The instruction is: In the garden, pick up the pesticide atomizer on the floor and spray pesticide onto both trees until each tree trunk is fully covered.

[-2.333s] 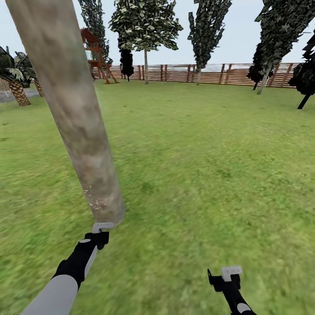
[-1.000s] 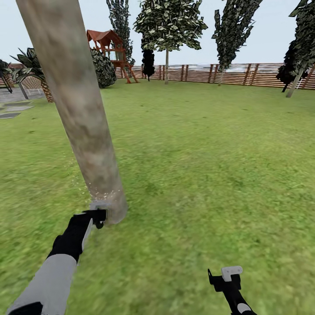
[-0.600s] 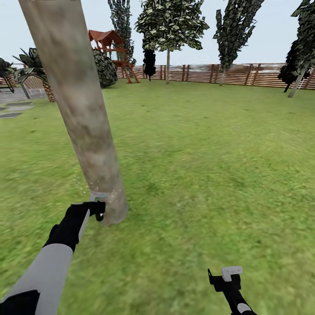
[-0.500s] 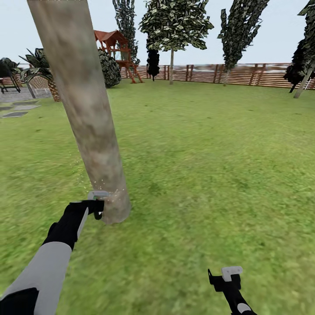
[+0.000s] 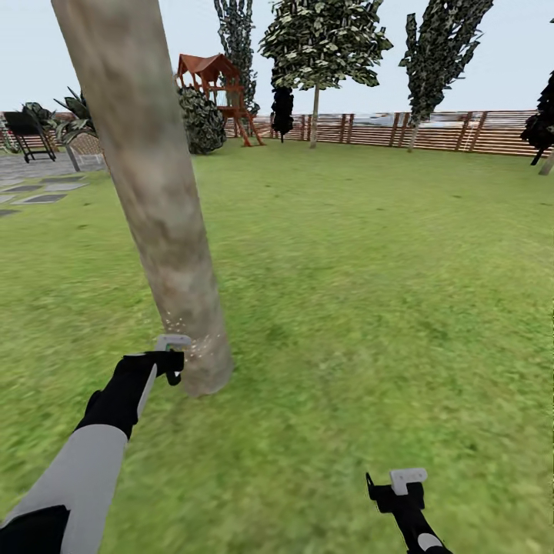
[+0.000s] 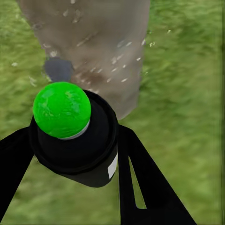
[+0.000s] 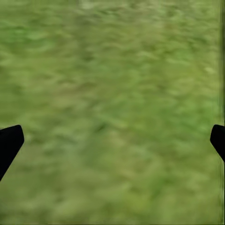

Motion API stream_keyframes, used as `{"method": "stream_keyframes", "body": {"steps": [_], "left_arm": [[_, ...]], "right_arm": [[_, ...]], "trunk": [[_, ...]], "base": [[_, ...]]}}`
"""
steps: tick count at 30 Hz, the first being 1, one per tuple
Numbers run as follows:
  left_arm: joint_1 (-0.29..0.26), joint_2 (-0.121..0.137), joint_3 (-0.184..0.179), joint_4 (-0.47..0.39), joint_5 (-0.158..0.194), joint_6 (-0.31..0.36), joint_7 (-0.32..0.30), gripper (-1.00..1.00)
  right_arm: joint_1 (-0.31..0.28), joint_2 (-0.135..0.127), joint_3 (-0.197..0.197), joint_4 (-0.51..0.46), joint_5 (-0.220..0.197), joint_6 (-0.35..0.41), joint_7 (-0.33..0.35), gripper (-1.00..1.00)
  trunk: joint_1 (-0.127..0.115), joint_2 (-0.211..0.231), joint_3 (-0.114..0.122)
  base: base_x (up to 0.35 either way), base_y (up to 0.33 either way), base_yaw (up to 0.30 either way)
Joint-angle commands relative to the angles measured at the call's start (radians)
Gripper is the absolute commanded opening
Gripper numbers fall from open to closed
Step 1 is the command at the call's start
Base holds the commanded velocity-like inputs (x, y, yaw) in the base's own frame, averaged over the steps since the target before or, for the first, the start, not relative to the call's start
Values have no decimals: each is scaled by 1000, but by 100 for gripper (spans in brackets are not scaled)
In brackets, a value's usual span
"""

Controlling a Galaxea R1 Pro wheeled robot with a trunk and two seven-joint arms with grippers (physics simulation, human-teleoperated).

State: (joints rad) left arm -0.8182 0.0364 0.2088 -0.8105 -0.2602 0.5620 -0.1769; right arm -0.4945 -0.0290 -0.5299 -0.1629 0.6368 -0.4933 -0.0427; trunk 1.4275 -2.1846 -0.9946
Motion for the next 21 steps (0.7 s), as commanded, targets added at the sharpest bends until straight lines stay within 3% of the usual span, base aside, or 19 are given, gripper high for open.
{"method": "stream_keyframes", "body": {"steps": [1,14,21], "left_arm": [[0,1,4,-2,-10,4,-9,-100],[-3,-8,4,-6,-9,4,-1,-100],[6,-9,4,-62,-13,7,27,-100]], "right_arm": [[-1,0,-5,2,11,-4,-5,100],[-1,0,-5,2,11,-4,-5,100],[-1,0,-5,2,11,-4,-5,100]], "trunk": [[0,0,-1],[0,0,-1],[0,0,-1]], "base": [[50,-263,0],[-20,-273,0],[-49,-274,0]]}}
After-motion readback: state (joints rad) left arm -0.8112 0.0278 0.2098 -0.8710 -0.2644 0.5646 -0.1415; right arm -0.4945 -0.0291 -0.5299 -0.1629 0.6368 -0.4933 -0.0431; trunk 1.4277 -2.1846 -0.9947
